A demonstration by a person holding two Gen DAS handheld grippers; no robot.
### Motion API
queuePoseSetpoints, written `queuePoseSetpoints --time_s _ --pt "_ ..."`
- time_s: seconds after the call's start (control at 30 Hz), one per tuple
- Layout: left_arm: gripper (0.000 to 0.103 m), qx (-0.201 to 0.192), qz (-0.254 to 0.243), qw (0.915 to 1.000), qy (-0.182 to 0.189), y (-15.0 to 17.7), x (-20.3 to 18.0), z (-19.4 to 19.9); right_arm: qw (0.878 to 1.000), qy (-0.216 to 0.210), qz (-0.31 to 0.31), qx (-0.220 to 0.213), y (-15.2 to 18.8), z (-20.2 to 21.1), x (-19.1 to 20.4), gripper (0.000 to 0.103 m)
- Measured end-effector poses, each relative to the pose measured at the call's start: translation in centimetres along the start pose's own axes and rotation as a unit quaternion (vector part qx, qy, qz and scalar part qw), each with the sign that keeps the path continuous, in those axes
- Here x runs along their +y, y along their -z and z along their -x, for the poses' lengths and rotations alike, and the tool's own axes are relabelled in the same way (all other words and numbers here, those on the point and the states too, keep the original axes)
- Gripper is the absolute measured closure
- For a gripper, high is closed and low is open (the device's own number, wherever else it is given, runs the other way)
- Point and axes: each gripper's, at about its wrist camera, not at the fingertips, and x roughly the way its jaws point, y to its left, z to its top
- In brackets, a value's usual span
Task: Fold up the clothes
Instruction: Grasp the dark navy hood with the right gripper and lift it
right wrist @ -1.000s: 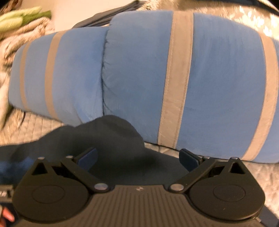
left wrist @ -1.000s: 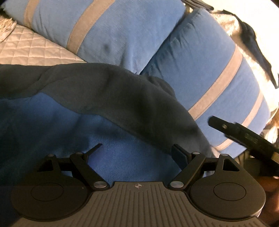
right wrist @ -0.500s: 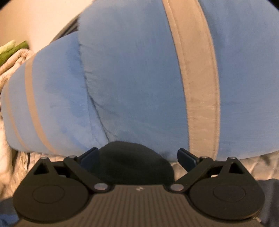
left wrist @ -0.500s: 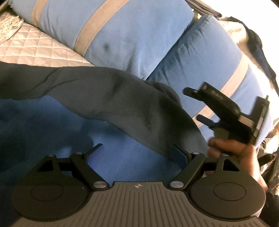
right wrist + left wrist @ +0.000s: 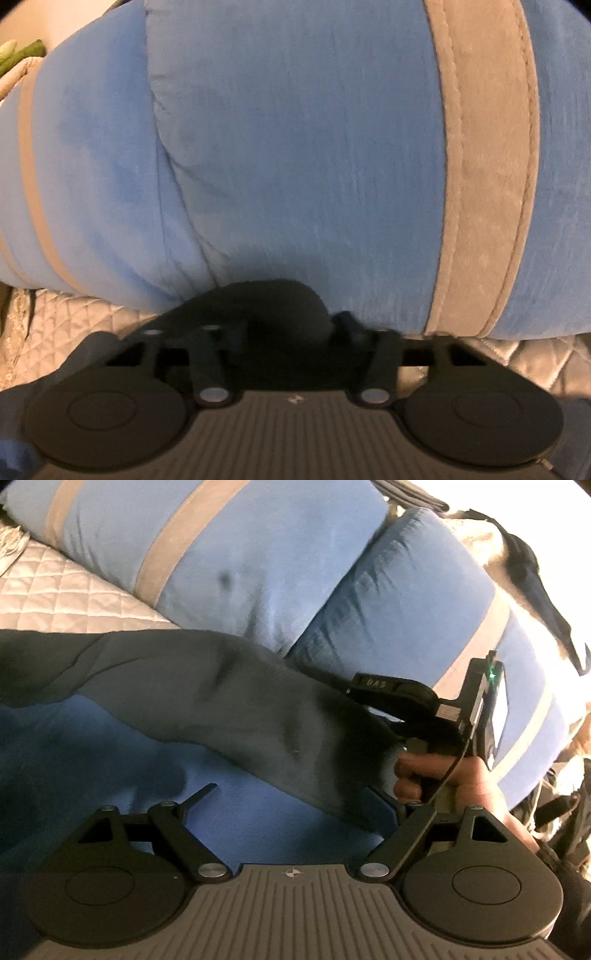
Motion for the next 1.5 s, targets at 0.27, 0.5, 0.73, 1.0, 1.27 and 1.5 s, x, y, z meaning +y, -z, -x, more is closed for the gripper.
queuePoseSetpoints --time_s 0.27,0.5,0.73,1.0,1.27,1.5 --pt "0.019 -0.015 0.009 0.9996 0.022 0.0 0.4 0.4 0.996 -0.002 0.074 -0.047 0.4 3.1 2.6 0.087" --pt "0.019 -0.048 0.001 0.9980 0.040 0.1 0.1 1.1 0.990 -0.015 0.107 -0.090 2.5 9.3 3.7 0.087" --pt "0.019 -0.065 0.029 0.9952 0.067 -0.5 1.4 1.9 0.987 -0.018 0.123 -0.097 7.2 15.2 4.6 0.088" --pt "0.019 -0.059 0.041 0.9933 0.091 -0.4 2.3 2.0 0.994 -0.026 0.077 -0.073 14.6 18.7 4.4 0.088" --pt "0.019 -0.067 0.016 0.9914 0.112 0.0 1.8 2.6 0.997 -0.041 0.048 -0.037 18.5 18.8 4.3 0.088" --pt "0.019 -0.075 -0.028 0.9953 0.055 -0.4 1.0 1.9 0.994 -0.042 0.098 -0.008 19.9 18.7 5.2 0.089"
